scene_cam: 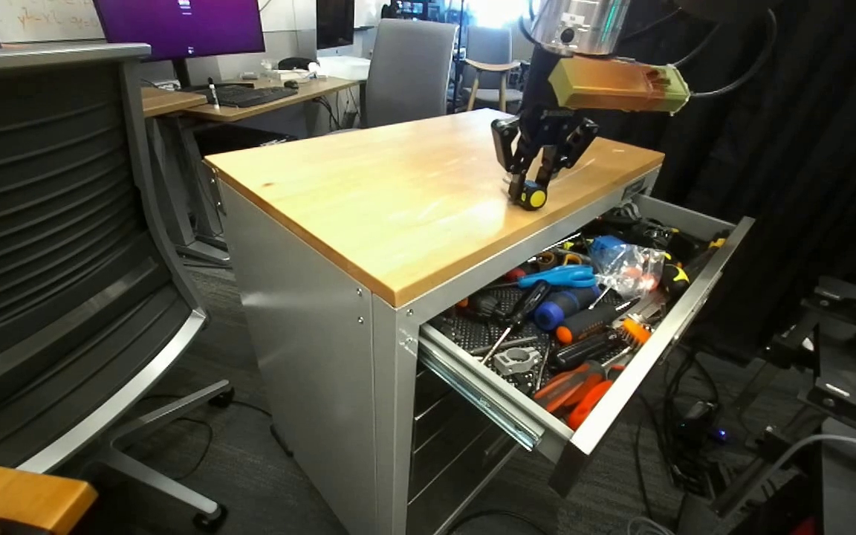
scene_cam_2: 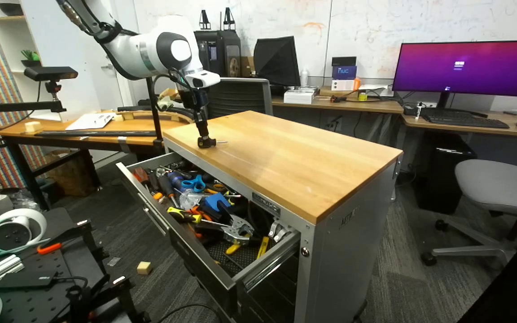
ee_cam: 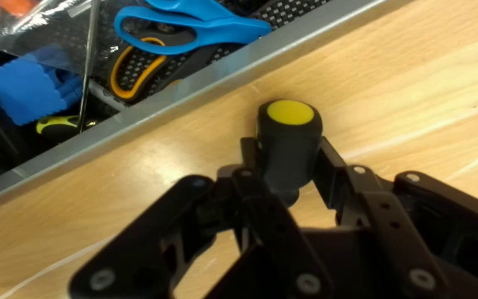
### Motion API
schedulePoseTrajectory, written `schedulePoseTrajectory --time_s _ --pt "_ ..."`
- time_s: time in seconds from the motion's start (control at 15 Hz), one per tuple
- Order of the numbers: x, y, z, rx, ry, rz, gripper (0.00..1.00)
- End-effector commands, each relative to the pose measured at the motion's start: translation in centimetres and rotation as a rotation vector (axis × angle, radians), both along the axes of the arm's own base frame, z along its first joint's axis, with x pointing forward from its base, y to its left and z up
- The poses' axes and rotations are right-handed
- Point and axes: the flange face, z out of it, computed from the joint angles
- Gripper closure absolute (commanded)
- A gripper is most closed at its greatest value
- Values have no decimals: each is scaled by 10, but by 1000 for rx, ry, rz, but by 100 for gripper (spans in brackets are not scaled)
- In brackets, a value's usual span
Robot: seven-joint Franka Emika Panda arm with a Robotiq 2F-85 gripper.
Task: Put the screwdriver in the open drawer then close drawer
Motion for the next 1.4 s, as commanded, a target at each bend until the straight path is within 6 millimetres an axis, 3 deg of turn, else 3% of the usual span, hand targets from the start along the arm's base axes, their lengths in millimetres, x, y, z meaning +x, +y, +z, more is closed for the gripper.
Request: schedulePoseTrajectory --time_s 0.0,0.2,0.73,1.07,1.33 --pt "-49 -34 -25 66 51 40 86" --pt "-70 -58 -35 120 37 61 86" --pt "-114 -98 -48 139 101 128 86" --pt "-167 -129 -99 99 267 148 86" --pt "-158 -120 -98 31 249 251 86"
